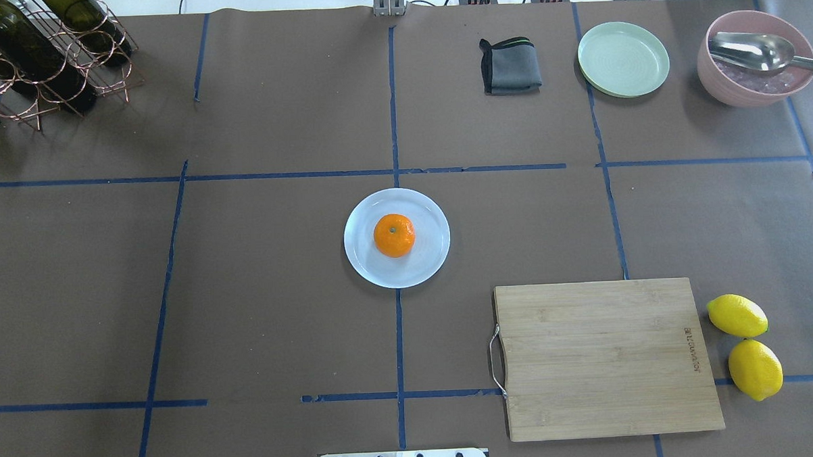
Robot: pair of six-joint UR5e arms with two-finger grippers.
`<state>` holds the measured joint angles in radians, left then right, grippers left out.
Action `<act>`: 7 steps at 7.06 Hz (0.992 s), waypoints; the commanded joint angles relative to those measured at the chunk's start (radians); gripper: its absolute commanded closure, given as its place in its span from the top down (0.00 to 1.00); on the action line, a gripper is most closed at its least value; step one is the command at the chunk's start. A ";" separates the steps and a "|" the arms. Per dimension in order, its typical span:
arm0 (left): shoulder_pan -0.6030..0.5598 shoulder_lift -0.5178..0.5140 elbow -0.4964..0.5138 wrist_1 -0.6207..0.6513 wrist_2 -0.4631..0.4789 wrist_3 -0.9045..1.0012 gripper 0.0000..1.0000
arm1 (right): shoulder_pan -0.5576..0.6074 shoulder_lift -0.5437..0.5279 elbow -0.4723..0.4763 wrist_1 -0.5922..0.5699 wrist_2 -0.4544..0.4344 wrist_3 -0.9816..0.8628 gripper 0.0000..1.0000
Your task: Pick orange to plate
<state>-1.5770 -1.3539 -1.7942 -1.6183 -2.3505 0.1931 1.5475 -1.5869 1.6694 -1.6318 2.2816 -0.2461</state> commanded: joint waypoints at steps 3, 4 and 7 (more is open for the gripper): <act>0.000 0.001 0.000 -0.002 0.007 0.000 1.00 | -0.003 0.015 0.024 -0.128 0.007 -0.002 1.00; 0.000 0.001 -0.001 -0.002 0.007 0.000 1.00 | -0.003 0.015 0.024 -0.128 0.007 -0.002 1.00; 0.000 0.001 -0.002 -0.003 0.008 0.000 1.00 | -0.003 0.015 0.023 -0.128 0.007 -0.002 1.00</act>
<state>-1.5769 -1.3530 -1.7959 -1.6212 -2.3430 0.1933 1.5447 -1.5720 1.6932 -1.7595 2.2886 -0.2485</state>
